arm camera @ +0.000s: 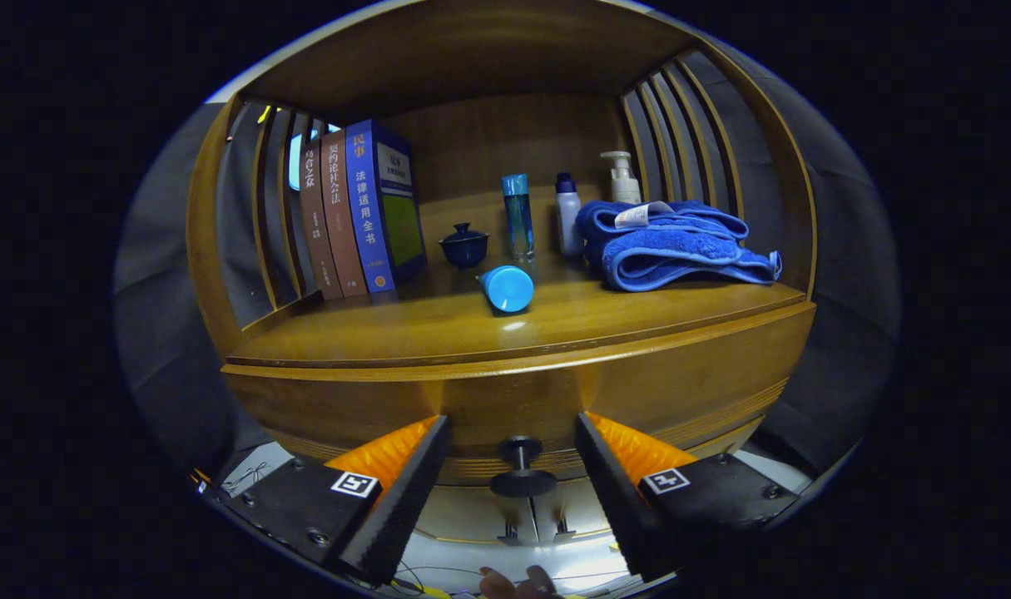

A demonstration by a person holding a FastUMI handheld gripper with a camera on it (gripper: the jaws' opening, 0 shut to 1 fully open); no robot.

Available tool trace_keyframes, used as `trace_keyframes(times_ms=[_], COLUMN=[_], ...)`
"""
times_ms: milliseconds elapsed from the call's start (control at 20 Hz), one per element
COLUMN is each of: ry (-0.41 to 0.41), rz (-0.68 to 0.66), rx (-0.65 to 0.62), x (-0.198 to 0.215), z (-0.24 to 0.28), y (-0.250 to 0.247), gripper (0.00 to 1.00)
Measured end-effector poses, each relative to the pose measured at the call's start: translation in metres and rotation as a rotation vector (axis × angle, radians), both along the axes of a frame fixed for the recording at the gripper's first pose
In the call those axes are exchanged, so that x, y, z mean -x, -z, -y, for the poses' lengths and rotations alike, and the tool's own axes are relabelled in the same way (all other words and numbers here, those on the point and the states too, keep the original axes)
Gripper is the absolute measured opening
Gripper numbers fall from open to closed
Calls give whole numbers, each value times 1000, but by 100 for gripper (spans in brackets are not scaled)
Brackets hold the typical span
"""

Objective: Pull open the drawer, take out the items inside it, and place them on the countertop above the cabinet.

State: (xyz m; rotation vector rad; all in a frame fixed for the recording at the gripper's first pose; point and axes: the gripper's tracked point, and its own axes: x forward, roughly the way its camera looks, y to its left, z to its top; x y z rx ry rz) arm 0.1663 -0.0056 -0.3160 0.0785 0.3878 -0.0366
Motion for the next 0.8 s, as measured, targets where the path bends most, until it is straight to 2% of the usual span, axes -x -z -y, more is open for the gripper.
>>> trace_keyframes(times_ms=[450,800], ry=[-29,-36], rz=[-11,58], rx=[12,16], x=[3,24], z=[0,-1], y=[-1,-56], gripper=[99,99])
